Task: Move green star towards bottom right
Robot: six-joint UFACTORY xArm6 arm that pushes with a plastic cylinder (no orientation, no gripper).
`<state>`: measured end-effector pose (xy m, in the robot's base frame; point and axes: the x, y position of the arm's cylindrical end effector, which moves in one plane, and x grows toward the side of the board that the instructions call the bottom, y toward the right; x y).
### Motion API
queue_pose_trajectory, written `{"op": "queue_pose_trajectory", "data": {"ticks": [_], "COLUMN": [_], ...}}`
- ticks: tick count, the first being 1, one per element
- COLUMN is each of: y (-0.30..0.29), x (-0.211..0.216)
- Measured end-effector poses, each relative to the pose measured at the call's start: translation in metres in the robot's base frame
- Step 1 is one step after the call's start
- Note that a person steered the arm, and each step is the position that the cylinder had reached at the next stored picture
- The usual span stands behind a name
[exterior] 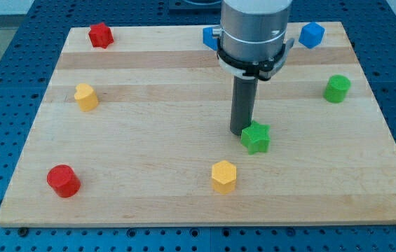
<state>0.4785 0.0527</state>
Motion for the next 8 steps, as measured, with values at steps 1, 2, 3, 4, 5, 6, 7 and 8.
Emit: {"op": "queue_pose_trajectory", "data": {"ticks": [1,2,3,4,5,6,7,8], "y": [0.000,0.000,0.011,0.030,0.054,0.073,0.089,0.104], "x": [0.013,0.026,0.035,0.041,0.041,0.041,0.041,0.053]}}
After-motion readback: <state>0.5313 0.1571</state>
